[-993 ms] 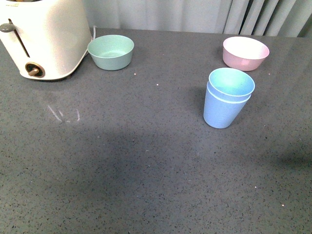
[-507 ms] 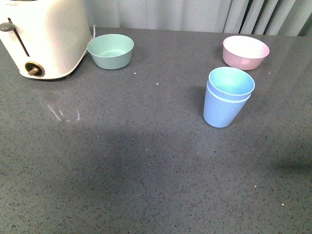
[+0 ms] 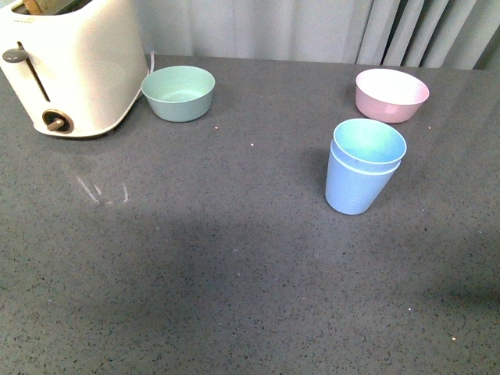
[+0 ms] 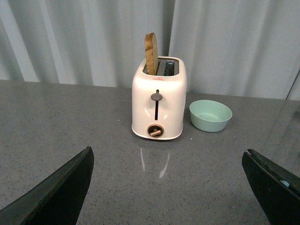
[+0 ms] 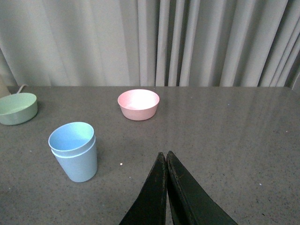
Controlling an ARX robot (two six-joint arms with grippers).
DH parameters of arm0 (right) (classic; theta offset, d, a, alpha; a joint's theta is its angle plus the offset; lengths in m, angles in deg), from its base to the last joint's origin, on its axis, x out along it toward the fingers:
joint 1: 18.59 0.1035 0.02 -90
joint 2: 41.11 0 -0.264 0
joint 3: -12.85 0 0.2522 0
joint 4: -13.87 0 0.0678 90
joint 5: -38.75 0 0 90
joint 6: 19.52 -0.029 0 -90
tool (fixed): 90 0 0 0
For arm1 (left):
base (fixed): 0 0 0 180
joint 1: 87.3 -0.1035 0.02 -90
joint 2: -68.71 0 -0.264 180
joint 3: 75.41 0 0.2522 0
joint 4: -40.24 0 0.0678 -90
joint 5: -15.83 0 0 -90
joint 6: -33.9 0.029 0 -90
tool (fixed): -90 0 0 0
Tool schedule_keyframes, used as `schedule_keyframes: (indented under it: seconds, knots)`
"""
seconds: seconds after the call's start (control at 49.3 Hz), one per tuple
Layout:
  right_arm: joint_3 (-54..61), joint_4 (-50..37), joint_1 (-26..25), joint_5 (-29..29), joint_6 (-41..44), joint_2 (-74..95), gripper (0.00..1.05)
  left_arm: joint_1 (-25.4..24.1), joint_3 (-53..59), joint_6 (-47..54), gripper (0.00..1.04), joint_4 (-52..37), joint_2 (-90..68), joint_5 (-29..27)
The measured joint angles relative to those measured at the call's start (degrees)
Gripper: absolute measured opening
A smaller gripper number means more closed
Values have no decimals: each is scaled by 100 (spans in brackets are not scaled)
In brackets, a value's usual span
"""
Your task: Stack blue cups with both arms
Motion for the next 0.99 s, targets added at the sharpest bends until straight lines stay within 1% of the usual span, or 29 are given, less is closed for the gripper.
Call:
schedule_keyframes:
  seconds: [0.608,0.628,0.669,0.75,0.831,0.973,0.993]
  knots:
    - [0,22,0,-2,2,-28,2,0,0,0,96,0,0,0]
    - [0,22,0,-2,4,-28,4,0,0,0,96,0,0,0]
    - [0,22,0,0,2,-28,15,0,0,0,96,-2,0,0]
    - [0,22,0,0,2,-28,29,0,0,0,96,0,0,0]
    - [0,22,0,-2,2,-28,46,0,0,0,96,0,0,0]
    - [0,22,0,0,2,-28,67,0,0,0,96,0,0,0]
    - [0,22,0,-2,2,-28,69,0,0,0,96,-2,0,0]
